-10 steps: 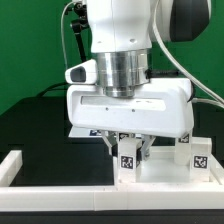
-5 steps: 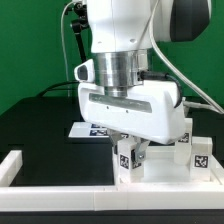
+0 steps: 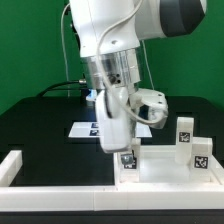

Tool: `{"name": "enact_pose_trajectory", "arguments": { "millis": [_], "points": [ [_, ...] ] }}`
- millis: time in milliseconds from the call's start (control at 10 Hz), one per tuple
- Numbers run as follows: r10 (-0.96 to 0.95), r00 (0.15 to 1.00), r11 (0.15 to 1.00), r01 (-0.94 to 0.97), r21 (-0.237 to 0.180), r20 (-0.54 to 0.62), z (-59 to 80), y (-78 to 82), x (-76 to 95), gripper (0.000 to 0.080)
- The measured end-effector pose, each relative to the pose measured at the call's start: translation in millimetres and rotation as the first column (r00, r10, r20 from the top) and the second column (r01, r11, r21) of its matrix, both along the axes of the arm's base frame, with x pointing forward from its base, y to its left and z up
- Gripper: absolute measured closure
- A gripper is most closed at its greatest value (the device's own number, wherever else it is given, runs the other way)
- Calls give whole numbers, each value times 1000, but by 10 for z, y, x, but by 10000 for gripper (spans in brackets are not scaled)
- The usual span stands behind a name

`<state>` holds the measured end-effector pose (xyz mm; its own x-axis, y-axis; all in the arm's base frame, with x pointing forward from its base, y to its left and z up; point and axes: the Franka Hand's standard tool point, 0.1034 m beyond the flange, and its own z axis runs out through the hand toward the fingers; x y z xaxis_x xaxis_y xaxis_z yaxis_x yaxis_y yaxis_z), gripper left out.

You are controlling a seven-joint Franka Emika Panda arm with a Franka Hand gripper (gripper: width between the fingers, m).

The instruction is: Assemble square table

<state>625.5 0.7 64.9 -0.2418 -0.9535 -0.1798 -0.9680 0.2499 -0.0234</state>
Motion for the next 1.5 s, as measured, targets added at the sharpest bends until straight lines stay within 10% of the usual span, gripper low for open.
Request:
{"name": "enact_pose_trajectory", "arguments": {
  "millis": [500, 800, 1300, 1500],
  "points": [
    [-126, 992, 992, 126, -2, -19, -6, 31, -3, 510],
    [-125, 992, 992, 125, -2, -20, -9, 36, -5, 185],
    [-97, 994, 993, 95, 65, 40, 815, 203, 10, 150],
    [-87, 996, 994, 85, 69, 28, 807, 233, 29, 150]
  ]
}}
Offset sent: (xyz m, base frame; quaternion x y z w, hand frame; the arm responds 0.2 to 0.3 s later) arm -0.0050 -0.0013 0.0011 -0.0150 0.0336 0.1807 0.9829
